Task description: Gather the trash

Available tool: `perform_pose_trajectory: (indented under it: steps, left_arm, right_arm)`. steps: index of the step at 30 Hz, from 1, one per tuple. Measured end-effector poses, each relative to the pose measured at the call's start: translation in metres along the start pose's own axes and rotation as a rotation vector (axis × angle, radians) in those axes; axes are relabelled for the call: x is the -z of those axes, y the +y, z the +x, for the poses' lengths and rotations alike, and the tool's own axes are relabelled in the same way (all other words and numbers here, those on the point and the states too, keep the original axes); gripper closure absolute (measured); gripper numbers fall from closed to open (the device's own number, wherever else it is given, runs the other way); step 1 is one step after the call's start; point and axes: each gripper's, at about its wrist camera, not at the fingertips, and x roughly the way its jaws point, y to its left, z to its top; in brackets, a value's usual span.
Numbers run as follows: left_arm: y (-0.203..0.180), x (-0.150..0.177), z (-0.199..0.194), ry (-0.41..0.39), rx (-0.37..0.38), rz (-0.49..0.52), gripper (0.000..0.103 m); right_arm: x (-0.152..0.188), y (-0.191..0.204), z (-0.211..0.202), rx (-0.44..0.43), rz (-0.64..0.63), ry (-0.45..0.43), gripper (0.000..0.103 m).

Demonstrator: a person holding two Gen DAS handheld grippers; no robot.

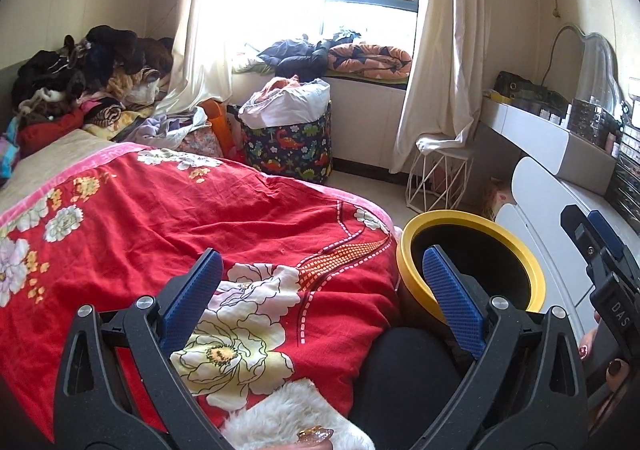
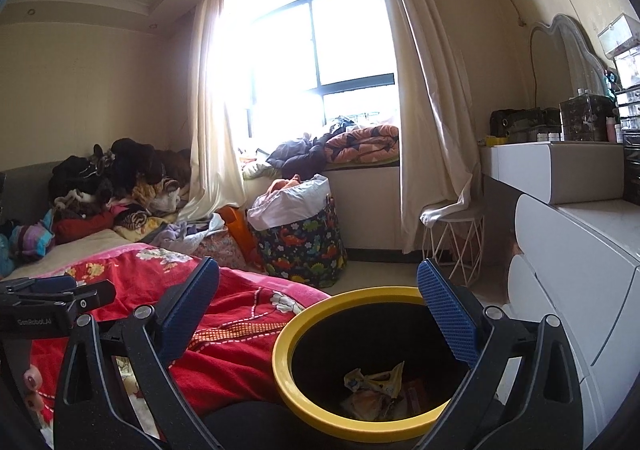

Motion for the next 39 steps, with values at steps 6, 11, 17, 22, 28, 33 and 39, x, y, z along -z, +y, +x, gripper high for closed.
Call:
perform_pose_trajectory:
  steps: [6,11,17,22,28,33,39]
  left_arm:
    - [0.0007,0.0,0.0003,-0.001,0.0,0.002,0.011]
    - [0.0004,0.0,0.0005,-0.002,-0.001,0.003,0.011]
    - [0.0003,0.0002,0.0007,-0.002,-0.002,0.003,0.011]
    - [0.0,0.0004,0.0006,-0.002,-0.003,0.002,0.011]
    - [0.0005,0.0005,0.001,-0.003,-0.003,0.003,0.011]
    - [0.0003,0.0007,0.0007,-0.003,-0.003,0.002,0.011]
    - [0.0004,0.0009,0.0007,-0.004,-0.003,0.003,0.011]
  right_arm:
    - [0.0001,-0.0019,-0.0007,0.005,0.008,-0.007,0.007]
    - [0.0,-0.0023,-0.0006,0.005,0.009,-0.007,0.007]
    - [0.0001,-0.003,-0.0001,0.005,0.009,-0.008,0.007]
    - [0.0,-0.0036,0.0003,0.004,0.01,-0.008,0.007]
    - [0.0001,-0.0038,0.0004,0.005,0.011,-0.009,0.006]
    - [0.0006,-0.0044,0.0008,0.006,0.01,-0.008,0.007]
    - [0.0008,-0.0061,0.0012,0.004,0.012,-0.008,0.007]
